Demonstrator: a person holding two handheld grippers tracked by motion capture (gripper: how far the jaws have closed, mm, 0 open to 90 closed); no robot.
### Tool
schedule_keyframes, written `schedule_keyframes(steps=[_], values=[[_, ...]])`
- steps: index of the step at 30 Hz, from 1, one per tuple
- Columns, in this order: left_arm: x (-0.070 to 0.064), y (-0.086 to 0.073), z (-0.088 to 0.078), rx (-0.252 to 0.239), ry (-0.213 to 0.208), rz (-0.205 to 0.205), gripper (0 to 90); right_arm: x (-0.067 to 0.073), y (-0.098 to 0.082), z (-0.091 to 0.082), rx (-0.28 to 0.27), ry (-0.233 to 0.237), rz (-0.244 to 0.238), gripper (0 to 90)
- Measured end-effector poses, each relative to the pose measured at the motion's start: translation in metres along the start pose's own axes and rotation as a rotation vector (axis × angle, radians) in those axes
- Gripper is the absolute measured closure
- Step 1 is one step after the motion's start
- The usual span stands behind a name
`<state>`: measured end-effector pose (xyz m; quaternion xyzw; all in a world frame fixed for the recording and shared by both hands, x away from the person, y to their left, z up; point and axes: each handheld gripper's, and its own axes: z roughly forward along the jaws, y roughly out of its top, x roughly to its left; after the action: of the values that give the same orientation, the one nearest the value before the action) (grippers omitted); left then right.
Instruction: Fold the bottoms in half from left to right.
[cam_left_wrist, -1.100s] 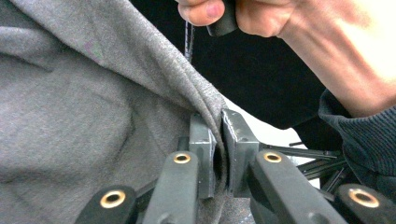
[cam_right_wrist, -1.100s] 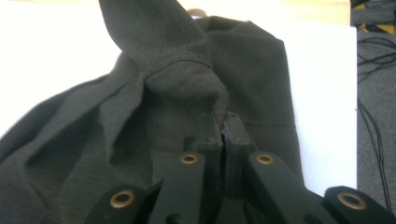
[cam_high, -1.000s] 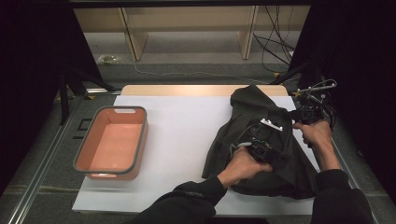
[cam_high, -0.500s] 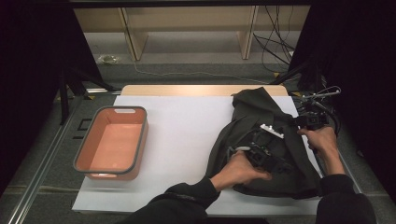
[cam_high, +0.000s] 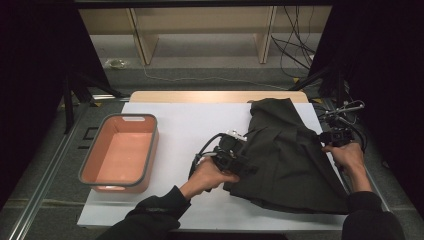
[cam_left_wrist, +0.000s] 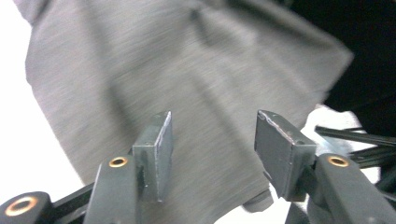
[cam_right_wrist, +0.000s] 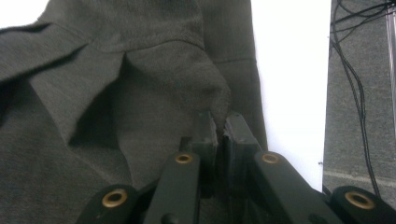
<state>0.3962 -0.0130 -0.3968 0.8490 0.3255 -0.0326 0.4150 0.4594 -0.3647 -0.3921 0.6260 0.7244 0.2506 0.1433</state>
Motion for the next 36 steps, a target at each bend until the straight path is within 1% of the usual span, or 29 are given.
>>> schedule_keyframes(steps=[1,2,3,5,6,7,9,10,11,12,13,14,15,16,18,19,20,21,22,24,25,26,27,28,29,31,33,34,36], values=[[0.004,-0.003,-0.002,0.001,0.018,-0.005,45.0,0.0,-0.001,0.001,0.003,-0.001,-0.001,84.9],[0.004,-0.003,-0.002,0.001,0.018,-0.005,44.4,0.0,-0.001,0.001,0.003,-0.001,-0.001,84.9],[0.013,-0.008,-0.004,0.004,0.052,-0.019,43.1,0.001,-0.003,0.002,0.004,-0.001,-0.005,86.4],[0.02,-0.013,-0.002,0.018,0.075,-0.047,40.9,0.002,-0.005,0.003,0.0,-0.008,-0.011,87.3],[0.023,-0.015,0.0,0.033,0.084,-0.051,40.1,0.002,-0.005,0.004,0.002,-0.011,-0.009,87.5],[0.026,-0.018,0.002,0.043,0.089,-0.058,39.1,0.002,-0.005,0.004,0.003,-0.016,-0.01,87.7],[0.028,-0.024,0.008,0.059,0.072,-0.076,40.2,0.002,-0.004,0.005,0.003,-0.028,-0.014,87.9],[0.028,-0.027,0.011,0.07,0.049,-0.083,43.0,0.002,-0.004,0.005,0.003,-0.033,-0.017,88.0],[0.028,-0.029,0.015,0.081,0.023,-0.085,50.3,0.002,-0.004,0.006,0.003,-0.038,-0.02,88.1],[0.026,-0.031,0.018,0.092,0.012,-0.077,58.5,0.003,-0.003,0.006,0.006,-0.048,-0.022,88.1],[0.022,-0.033,0.021,0.1,0.01,-0.057,69.1,0.003,-0.002,0.006,0.004,-0.055,-0.021,88.1],[0.017,-0.035,0.023,0.105,0.001,-0.04,77.5,0.002,-0.002,0.006,0.003,-0.061,-0.023,88.2],[0.011,-0.036,0.025,0.115,-0.017,-0.028,84.0,0.002,-0.001,0.007,0.001,-0.068,-0.024,88.2],[0.006,-0.037,0.026,0.12,-0.033,-0.015,87.2,0.001,-0.001,0.007,-0.001,-0.078,-0.026,88.3],[-0.007,-0.036,0.03,0.115,-0.056,0.001,88.2,0.0,0.001,0.006,-0.002,-0.092,-0.023,88.3],[-0.012,-0.036,0.031,0.113,-0.076,0.002,88.4,0.0,0.002,0.006,-0.005,-0.1,-0.021,88.3],[-0.012,-0.036,0.031,0.113,-0.076,0.002,88.4,-0.001,0.003,0.006,-0.006,-0.107,-0.017,88.3],[-0.02,-0.033,0.034,0.107,-0.123,-0.013,88.3,-0.001,0.004,0.005,-0.009,-0.117,-0.019,88.3],[-0.022,-0.032,0.035,0.099,-0.138,-0.023,87.8,-0.002,0.004,0.005,-0.011,-0.129,-0.019,88.3],[-0.02,-0.031,0.036,0.1,-0.187,-0.041,85.5,-0.004,0.005,0.004,-0.013,-0.135,-0.017,88.3],[-0.019,-0.032,0.036,0.103,-0.188,-0.041,84.2,-0.004,0.005,0.004,-0.012,-0.132,-0.012,88.1],[-0.016,-0.032,0.034,0.105,-0.182,-0.035,80.8,-0.004,0.004,0.005,-0.013,-0.129,-0.011,87.6],[-0.014,-0.032,0.032,0.107,-0.167,-0.037,74.2,-0.005,0.002,0.006,-0.013,-0.124,-0.01,86.5],[-0.01,-0.031,0.029,0.099,-0.158,-0.042,66.4,-0.005,0.001,0.007,-0.01,-0.119,-0.008,84.6],[-0.006,-0.03,0.024,0.083,-0.154,-0.052,61.5,-0.006,0.0,0.008,-0.01,-0.118,-0.008,83.2],[0.003,-0.027,0.014,0.058,-0.147,-0.074,57.5,-0.007,-0.003,0.009,-0.008,-0.118,-0.002,79.1],[0.01,-0.025,0.006,0.042,-0.132,-0.083,53.2,-0.009,-0.006,0.008,-0.011,-0.11,0.006,74.7],[0.012,-0.025,0.004,0.034,-0.113,-0.085,51.8,-0.01,-0.007,0.007,-0.016,-0.099,0.014,71.7],[0.017,-0.025,0.002,0.027,-0.059,-0.09,47.8,-0.012,-0.009,0.003,-0.025,-0.079,0.026,67.1]])
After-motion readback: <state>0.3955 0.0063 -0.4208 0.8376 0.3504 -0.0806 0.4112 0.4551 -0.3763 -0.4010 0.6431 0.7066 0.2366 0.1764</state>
